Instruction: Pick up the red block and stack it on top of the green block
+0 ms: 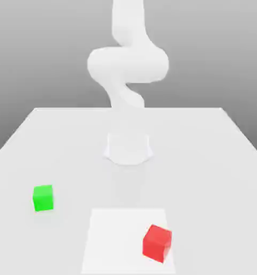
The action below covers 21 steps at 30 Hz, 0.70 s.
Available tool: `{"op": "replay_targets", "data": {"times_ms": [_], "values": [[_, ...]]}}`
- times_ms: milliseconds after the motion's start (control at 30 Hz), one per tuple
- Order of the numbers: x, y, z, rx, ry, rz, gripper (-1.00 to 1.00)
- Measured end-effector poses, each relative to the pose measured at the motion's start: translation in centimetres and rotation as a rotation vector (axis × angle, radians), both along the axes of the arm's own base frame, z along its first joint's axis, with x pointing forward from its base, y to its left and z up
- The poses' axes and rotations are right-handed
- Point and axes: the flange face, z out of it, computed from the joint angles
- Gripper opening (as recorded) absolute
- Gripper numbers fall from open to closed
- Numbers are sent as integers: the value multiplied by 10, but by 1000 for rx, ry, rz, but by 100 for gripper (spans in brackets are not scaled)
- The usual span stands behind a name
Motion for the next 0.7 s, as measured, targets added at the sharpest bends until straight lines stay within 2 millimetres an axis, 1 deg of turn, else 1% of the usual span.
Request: {"op": "replay_targets", "data": {"times_ms": [67, 167, 267, 333, 400, 500, 600, 700], "values": [[26, 6, -38, 8, 64, -41, 0], [56, 14, -96, 21, 155, -97, 0], [78, 19, -156, 37, 244, -150, 0], [88, 23, -197, 50, 303, -184, 0], [94, 26, -238, 64, 361, -218, 0], [97, 32, -299, 88, 448, -267, 0], [91, 39, -357, 116, 536, -313, 0], [78, 48, -412, 149, 624, -358, 0]]}}
